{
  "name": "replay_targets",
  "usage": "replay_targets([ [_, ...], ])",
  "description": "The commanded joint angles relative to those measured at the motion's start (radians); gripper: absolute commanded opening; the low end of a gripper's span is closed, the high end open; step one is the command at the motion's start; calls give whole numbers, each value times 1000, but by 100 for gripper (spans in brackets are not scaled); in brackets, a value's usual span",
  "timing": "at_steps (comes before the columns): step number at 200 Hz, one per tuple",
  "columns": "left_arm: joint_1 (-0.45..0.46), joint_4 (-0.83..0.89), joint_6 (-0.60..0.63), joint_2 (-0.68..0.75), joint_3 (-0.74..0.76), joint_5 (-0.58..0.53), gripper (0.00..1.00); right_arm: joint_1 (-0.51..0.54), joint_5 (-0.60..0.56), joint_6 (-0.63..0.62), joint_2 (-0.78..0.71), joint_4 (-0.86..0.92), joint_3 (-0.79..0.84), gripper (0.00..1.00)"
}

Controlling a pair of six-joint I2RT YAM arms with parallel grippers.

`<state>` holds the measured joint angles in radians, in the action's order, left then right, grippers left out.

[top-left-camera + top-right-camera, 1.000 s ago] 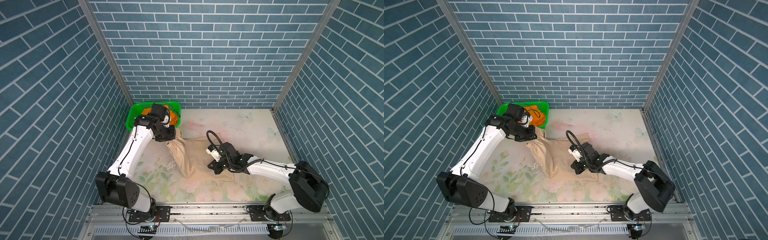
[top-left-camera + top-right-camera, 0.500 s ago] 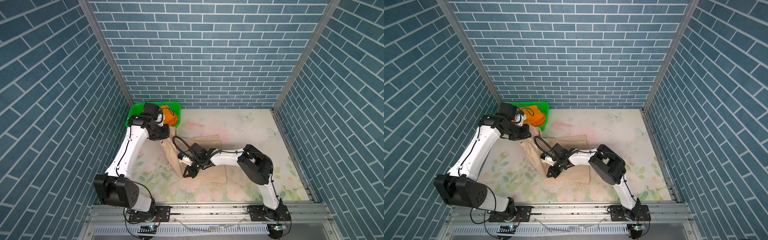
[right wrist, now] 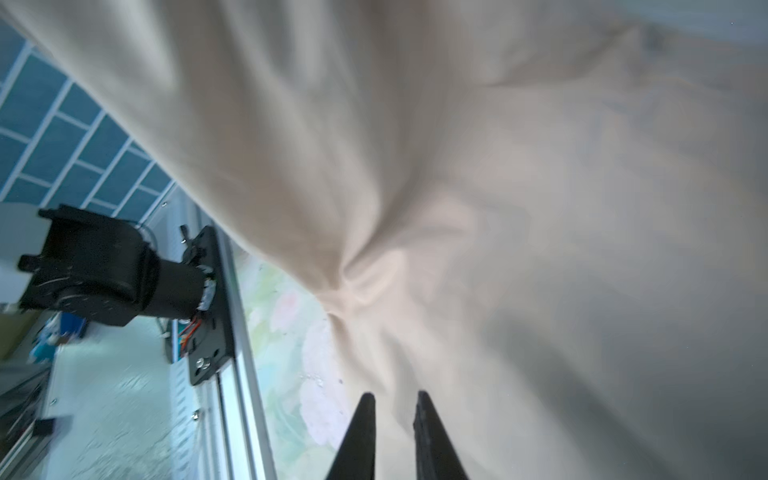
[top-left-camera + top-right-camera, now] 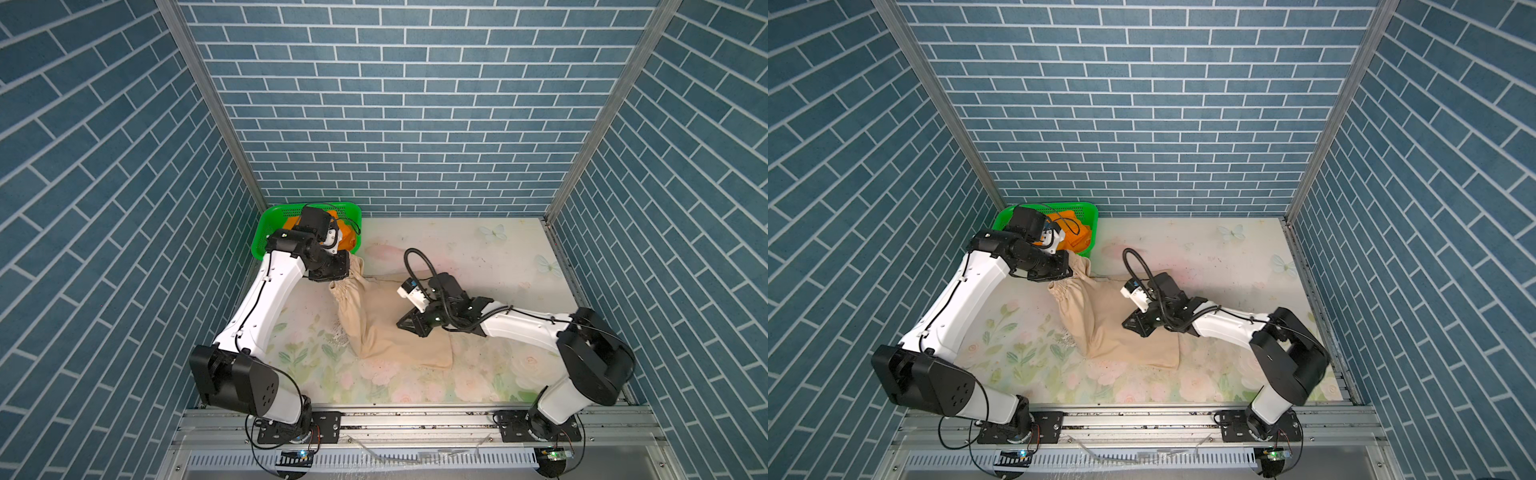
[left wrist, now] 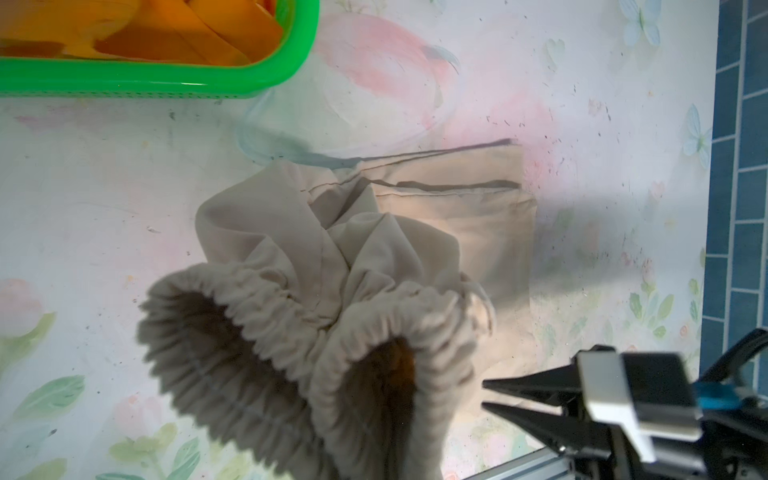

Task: Fold and stack the shorts

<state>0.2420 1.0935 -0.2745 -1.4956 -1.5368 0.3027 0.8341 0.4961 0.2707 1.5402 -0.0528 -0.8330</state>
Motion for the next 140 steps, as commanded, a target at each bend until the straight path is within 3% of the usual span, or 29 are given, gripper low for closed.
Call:
replay_targets([
  [1,59,-17,-43,-41,-21,-6,0,5,-146,44,-87,113,148,12],
  [57,190,-71,-117,-133,-77,-47,0,7,-212,135,-230,112,387,0],
  [140,379,-171,-195,-298,-110,-56,0,21,-227,162,-191,56,413,0],
])
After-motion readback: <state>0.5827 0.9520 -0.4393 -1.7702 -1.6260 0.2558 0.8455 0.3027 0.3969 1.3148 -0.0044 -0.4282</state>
